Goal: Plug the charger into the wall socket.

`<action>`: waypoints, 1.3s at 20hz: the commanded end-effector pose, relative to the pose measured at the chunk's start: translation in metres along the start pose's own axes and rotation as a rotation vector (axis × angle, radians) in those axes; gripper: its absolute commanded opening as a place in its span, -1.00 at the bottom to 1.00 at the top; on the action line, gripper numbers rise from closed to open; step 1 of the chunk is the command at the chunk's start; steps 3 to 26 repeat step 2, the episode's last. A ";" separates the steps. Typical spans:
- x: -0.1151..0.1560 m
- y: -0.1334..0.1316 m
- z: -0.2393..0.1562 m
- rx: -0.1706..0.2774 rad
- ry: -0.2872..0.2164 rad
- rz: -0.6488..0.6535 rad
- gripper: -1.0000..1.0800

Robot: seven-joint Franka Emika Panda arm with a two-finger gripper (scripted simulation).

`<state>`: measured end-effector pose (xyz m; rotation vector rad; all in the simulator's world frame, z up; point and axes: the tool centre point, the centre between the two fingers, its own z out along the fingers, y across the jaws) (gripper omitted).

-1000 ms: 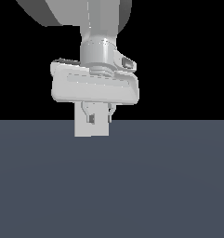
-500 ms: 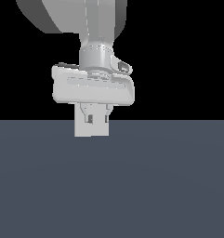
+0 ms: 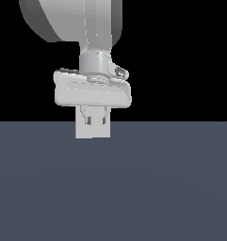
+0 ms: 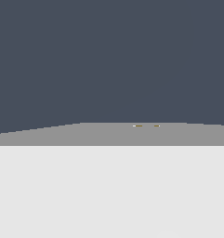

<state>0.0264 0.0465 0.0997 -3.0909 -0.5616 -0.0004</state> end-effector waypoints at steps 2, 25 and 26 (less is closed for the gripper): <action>0.002 0.000 0.000 0.000 0.000 0.000 -1.00; 0.002 0.000 0.000 0.000 0.000 0.000 -1.00; 0.002 0.000 0.000 0.000 0.000 0.000 -1.00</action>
